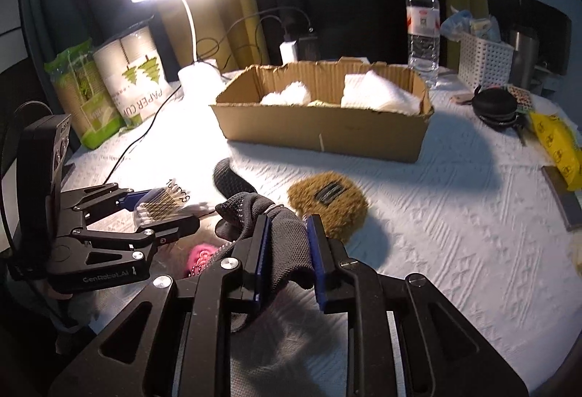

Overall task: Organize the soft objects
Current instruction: 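Grasp the gray glove with the right tool while the left tool grasps the cotton swab bag, then carry the glove with the right tool while the left tool carries the swab bag over the box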

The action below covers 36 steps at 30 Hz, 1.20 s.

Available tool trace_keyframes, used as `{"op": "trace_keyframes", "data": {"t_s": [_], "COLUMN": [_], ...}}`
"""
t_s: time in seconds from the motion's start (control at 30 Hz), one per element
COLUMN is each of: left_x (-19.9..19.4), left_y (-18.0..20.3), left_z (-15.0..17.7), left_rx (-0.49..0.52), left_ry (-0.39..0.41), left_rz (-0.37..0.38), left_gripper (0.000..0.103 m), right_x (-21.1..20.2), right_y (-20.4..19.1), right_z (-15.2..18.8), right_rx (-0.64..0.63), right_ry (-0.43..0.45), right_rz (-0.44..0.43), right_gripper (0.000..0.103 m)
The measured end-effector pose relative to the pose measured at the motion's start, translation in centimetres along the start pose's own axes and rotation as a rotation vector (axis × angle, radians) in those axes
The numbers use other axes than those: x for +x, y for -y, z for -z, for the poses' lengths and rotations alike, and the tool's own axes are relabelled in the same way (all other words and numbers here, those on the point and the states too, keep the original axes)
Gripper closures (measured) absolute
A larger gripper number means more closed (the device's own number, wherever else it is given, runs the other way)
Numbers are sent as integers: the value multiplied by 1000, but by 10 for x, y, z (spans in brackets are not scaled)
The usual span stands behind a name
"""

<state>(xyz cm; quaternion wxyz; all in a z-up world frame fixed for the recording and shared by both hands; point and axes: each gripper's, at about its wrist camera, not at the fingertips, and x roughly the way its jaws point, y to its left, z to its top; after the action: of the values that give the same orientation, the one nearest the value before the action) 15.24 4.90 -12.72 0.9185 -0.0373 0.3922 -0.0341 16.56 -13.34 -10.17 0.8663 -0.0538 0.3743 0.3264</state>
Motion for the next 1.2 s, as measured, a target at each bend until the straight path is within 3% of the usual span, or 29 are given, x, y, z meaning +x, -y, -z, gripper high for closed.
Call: {"op": "trace_keyframes", "data": {"t_s": [0.63,1.2], "left_x": [-10,3], "left_y": [1,-14], "left_z": [-55,-114], "left_rx": [-9,-8], "left_ry": [82,152], "left_rz": [2,-23], "left_gripper": [49,49], "right_x": [-16,-7], "right_y": [33,64], "right_z": [-37,-82], "right_rx": [24,35], "right_ry": [86,141], "right_rz": [-3,0], "right_gripper": [81,81]}}
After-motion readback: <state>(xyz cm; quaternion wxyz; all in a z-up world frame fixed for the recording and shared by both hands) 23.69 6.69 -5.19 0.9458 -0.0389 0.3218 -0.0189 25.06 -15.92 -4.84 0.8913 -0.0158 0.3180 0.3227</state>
